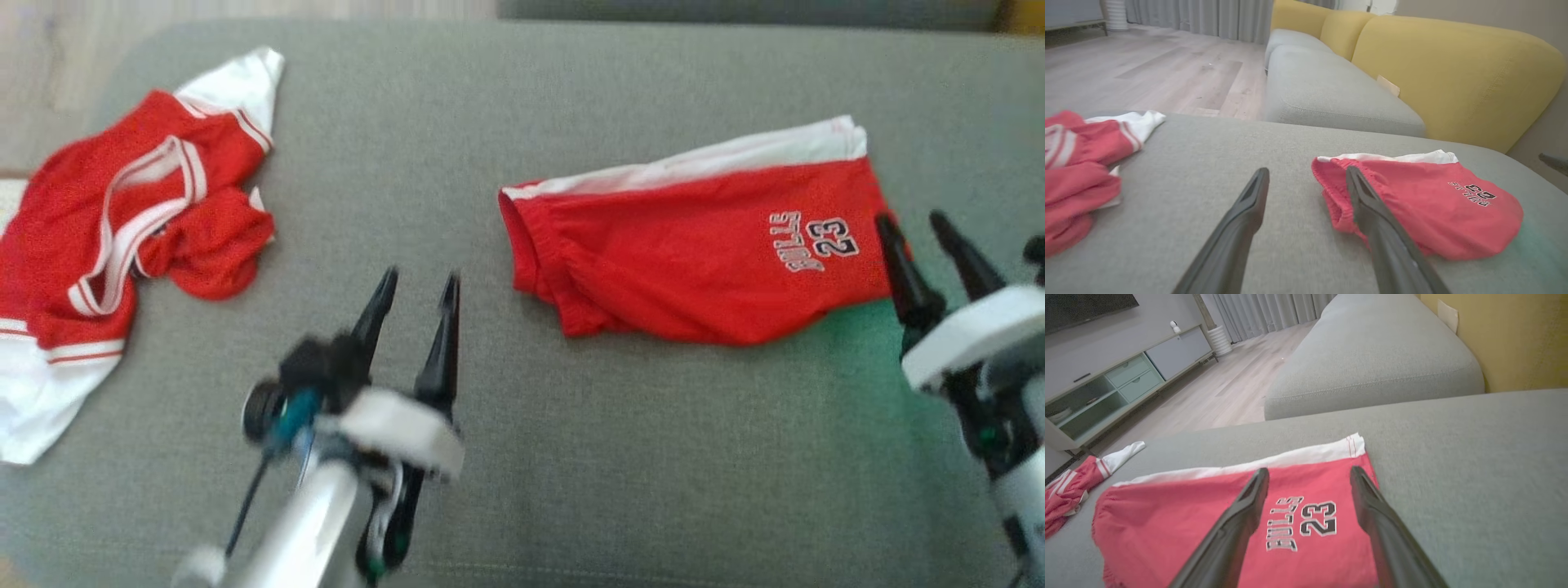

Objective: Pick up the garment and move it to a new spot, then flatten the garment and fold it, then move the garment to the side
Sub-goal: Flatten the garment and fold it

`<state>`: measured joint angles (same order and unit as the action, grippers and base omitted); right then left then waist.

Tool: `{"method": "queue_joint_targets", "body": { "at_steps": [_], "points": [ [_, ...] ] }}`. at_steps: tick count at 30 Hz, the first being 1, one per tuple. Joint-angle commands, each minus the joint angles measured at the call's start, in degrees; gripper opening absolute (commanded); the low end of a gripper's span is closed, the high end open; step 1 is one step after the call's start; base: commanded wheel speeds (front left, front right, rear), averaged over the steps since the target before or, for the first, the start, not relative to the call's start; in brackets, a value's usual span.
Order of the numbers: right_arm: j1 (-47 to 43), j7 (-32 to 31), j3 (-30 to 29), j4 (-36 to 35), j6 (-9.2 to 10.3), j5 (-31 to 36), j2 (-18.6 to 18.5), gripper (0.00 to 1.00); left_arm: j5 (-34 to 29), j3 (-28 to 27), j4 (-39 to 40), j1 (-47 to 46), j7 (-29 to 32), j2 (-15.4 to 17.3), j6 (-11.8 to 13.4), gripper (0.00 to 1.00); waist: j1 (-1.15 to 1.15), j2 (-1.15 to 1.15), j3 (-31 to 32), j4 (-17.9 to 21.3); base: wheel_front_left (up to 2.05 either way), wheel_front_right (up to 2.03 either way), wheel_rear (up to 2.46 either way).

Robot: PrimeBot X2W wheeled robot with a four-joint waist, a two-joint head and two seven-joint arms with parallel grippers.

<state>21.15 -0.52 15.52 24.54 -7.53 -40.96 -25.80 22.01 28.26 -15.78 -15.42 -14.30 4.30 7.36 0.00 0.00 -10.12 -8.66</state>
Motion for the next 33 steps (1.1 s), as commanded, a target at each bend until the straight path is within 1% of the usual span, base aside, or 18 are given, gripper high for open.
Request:
{"method": "queue_joint_targets", "body": {
  "at_steps": [1, 6, 11, 14, 16, 18, 19, 25, 30, 31, 32, 33],
  "points": [
    [0.10, 0.40, -0.55, -1.27, 0.04, 0.81, -0.58, 1.00, -1.61, -2.91, 3.83, -0.51, -0.69, 0.89, 0.50, 1.00, 0.00, 0.00, 2.64, -0.75, 0.00, 0.00, 0.00],
    [-2.25, -0.86, -4.04, 1.87, 0.04, 4.19, 1.69, 1.00, -8.36, -4.96, 13.52, 10.02, -0.69, 0.17, 2.02, 1.00, 0.00, 0.00, 4.75, -3.03, 0.00, 0.00, 0.00],
    [-0.32, -2.24, -8.69, 8.49, 0.04, 8.29, 2.56, 1.00, -11.91, -4.44, 17.17, 15.08, -0.69, -0.57, 2.28, 1.00, 0.00, 0.00, 4.52, -6.93, 0.00, 0.00, 0.00],
    [2.09, -2.79, -11.08, 13.38, 0.04, 11.57, 2.13, 1.00, -13.27, -3.83, 17.62, 16.24, -0.69, -0.82, 1.95, 1.00, 0.00, 0.00, 3.63, -9.16, 0.00, 0.00, 0.00],
    [4.83, -2.37, -13.28, 17.71, 0.04, 14.59, 0.98, 1.00, -14.15, -3.21, 17.84, 16.43, -0.70, -1.00, 1.37, 1.00, 0.00, 0.00, 2.33, -11.41, 0.00, 0.00, 0.00],
    [6.35, -2.39, -14.85, 20.66, 0.04, 15.72, 0.17, 1.00, -14.48, -3.00, 17.96, 16.26, -0.70, -1.10, 1.16, 1.00, 0.00, 0.00, 1.49, -12.74, 0.00, 0.00, 0.00],
    [6.35, -2.39, -14.85, 20.66, 0.04, 15.72, 0.17, 1.00, -14.48, -3.00, 17.96, 16.26, -0.70, -1.10, 1.16, 1.00, 0.00, 0.00, 1.49, -12.74, 0.00, 0.00, 0.00],
    [10.22, -3.72, -18.55, 29.83, 0.04, 19.51, -2.31, 1.00, -14.50, -2.62, 18.24, 15.04, -0.70, -1.31, 0.52, 1.00, 0.00, 0.00, -0.67, -15.23, 0.00, 0.00, 0.00],
    [11.75, -5.77, -19.53, 35.86, 0.04, 21.96, -2.04, 1.00, -14.56, -1.74, 18.15, 14.33, -0.70, -1.38, 0.50, 1.00, 0.00, 0.00, -1.10, -15.64, 0.00, 0.00, 0.00],
    [12.02, -6.02, -19.48, 36.41, 0.04, 21.80, -1.44, 0.73, -14.56, -1.61, 18.17, 14.26, -0.70, -1.39, 0.54, 1.00, 0.00, 0.00, -1.09, -15.42, 0.00, 0.00, 0.00],
    [12.32, -6.44, -19.48, 36.91, 0.04, 21.38, -0.79, 0.52, -14.50, -1.51, 18.18, 14.22, -0.70, -1.39, 0.61, 1.00, 0.00, 0.00, -1.14, -15.13, 0.00, 0.00, 0.00],
    [12.64, -7.11, -19.30, 37.26, 0.04, 20.87, -0.12, 0.43, -14.41, -1.39, 18.20, 14.15, -0.70, -1.40, 0.65, 1.00, 0.00, 0.00, -1.26, -14.77, 0.00, 0.00, 0.00]
  ]
}}
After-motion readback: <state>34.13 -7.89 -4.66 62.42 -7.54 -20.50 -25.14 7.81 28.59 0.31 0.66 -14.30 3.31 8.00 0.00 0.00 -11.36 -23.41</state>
